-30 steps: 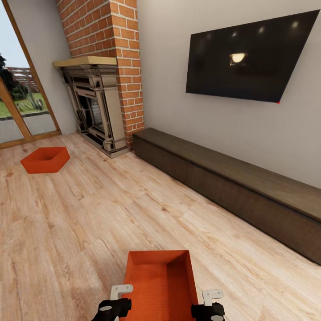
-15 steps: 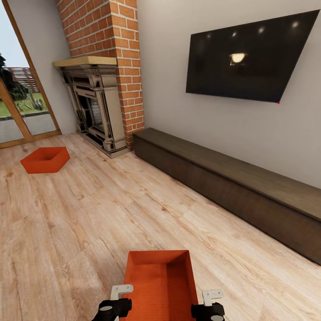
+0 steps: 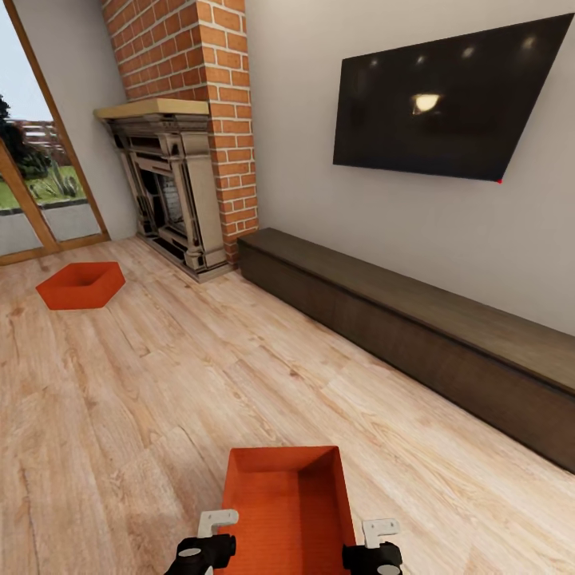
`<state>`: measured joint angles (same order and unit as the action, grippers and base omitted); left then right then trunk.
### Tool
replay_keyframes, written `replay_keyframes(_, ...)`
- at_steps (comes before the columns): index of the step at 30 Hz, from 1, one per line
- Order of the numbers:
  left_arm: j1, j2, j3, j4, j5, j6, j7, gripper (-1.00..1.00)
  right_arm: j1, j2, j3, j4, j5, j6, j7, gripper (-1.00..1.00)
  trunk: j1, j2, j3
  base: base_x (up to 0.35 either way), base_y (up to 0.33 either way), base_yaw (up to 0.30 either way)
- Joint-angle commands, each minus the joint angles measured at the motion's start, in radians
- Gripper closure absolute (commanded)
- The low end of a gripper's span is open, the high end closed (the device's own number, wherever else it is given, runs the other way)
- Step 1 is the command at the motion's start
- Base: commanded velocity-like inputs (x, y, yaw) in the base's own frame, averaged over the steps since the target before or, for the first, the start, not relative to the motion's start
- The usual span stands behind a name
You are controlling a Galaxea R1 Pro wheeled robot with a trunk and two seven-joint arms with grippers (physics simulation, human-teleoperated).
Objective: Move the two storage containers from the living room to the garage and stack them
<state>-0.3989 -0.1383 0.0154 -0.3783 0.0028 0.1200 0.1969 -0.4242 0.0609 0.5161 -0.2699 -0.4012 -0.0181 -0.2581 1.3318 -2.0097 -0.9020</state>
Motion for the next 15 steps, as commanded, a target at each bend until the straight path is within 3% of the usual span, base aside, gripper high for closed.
replay_keyframes(1,0.0,-0.001,0.001,-0.002,0.0,0.006,0.002,-1.0,-0.001,0.0,0.008,0.0,-0.01,-0.002,-0.006,-1.0,0.0,0.0,-0.001,0.0,0.0,0.0)
replay_keyframes(4,0.0,0.0,0.001,-0.002,0.0,0.006,0.002,-1.0,-0.001,0.0,0.008,0.0,-0.009,-0.001,-0.007,-1.0,0.0,0.0,-0.001,0.0,0.0,0.0)
replay_keyframes(15,0.0,0.0,0.001,-0.001,0.0,0.007,0.003,-1.0,-0.001,0.0,0.008,0.0,-0.008,0.0,-0.007,-1.0,0.042,-0.077,-0.035,0.0,0.0,0.0)
